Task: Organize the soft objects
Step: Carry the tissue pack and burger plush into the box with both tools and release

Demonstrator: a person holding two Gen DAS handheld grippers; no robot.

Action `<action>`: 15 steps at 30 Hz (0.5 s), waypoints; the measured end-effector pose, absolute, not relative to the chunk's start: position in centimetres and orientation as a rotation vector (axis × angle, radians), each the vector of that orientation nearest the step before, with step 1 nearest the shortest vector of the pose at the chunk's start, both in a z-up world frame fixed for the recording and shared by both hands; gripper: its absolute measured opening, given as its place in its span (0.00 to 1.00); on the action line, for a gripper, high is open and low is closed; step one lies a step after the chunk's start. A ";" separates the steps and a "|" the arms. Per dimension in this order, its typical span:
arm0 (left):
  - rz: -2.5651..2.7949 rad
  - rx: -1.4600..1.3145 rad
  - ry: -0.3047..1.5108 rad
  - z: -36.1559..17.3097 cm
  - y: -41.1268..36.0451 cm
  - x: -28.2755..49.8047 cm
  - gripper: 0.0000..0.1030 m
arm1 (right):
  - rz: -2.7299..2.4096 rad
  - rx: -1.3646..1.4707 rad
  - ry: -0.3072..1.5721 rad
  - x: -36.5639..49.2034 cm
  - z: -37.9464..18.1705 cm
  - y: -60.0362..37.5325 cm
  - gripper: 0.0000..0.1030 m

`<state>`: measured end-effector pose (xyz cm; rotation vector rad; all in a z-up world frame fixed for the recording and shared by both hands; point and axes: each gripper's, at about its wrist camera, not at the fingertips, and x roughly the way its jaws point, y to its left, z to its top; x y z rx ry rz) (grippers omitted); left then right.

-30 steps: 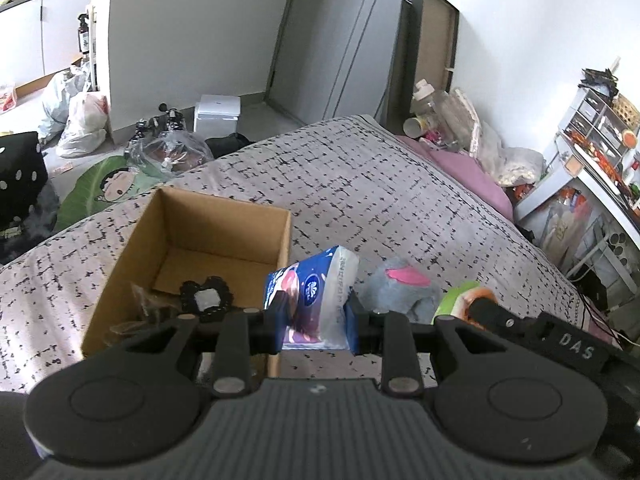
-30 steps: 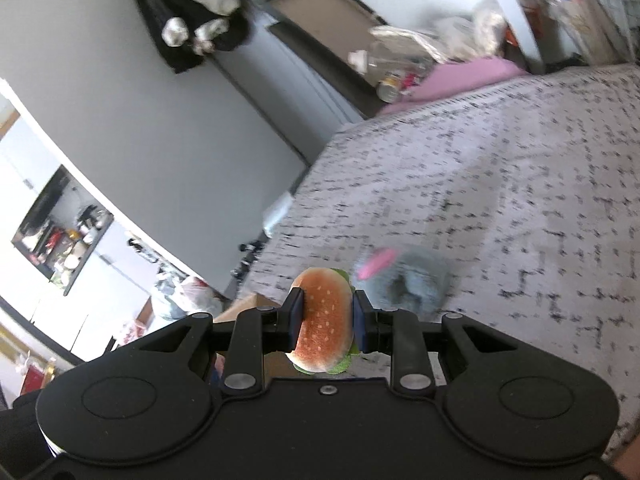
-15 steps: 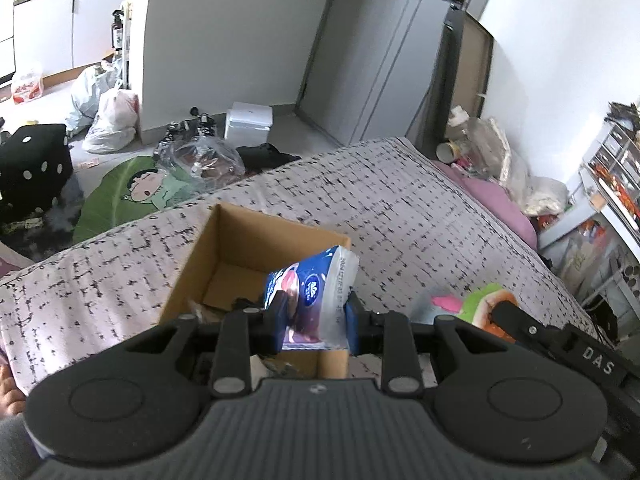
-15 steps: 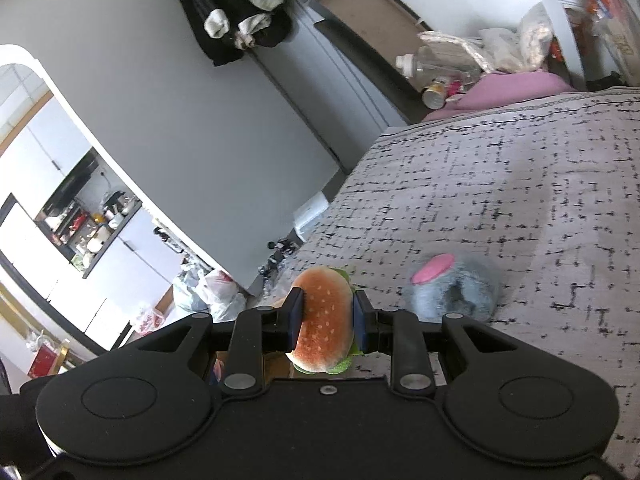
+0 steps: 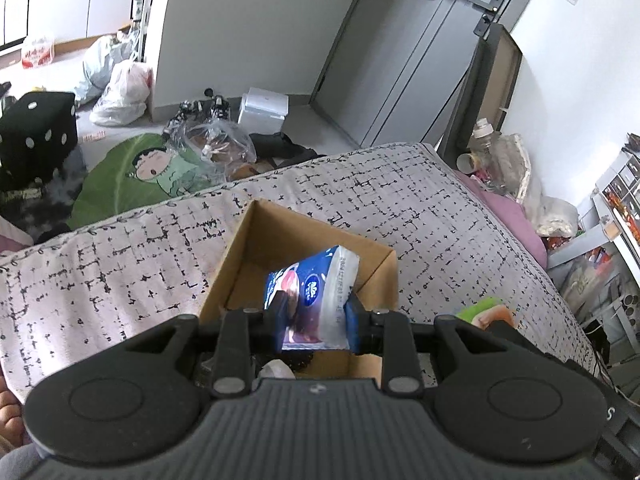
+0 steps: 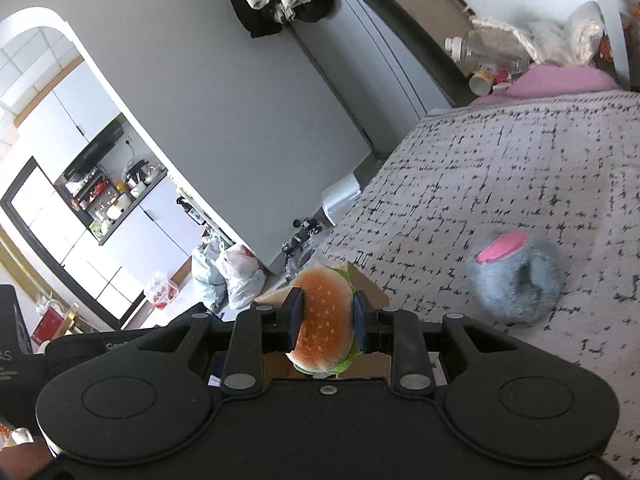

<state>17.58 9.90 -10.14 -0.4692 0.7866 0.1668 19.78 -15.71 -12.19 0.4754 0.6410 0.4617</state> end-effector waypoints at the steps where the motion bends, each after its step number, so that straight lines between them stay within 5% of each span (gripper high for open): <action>1: 0.167 -0.479 0.790 -10.4 10.1 17.7 0.27 | 0.461 0.473 0.645 19.9 -12.3 -15.5 0.26; 12: 0.149 -0.551 0.818 -12.6 12.2 19.1 0.27 | 0.501 0.453 0.692 20.8 -13.4 -12.3 0.26; 15: 0.142 -0.567 0.829 -13.3 12.8 19.5 0.27 | 0.491 0.426 0.705 20.9 -13.7 -11.7 0.35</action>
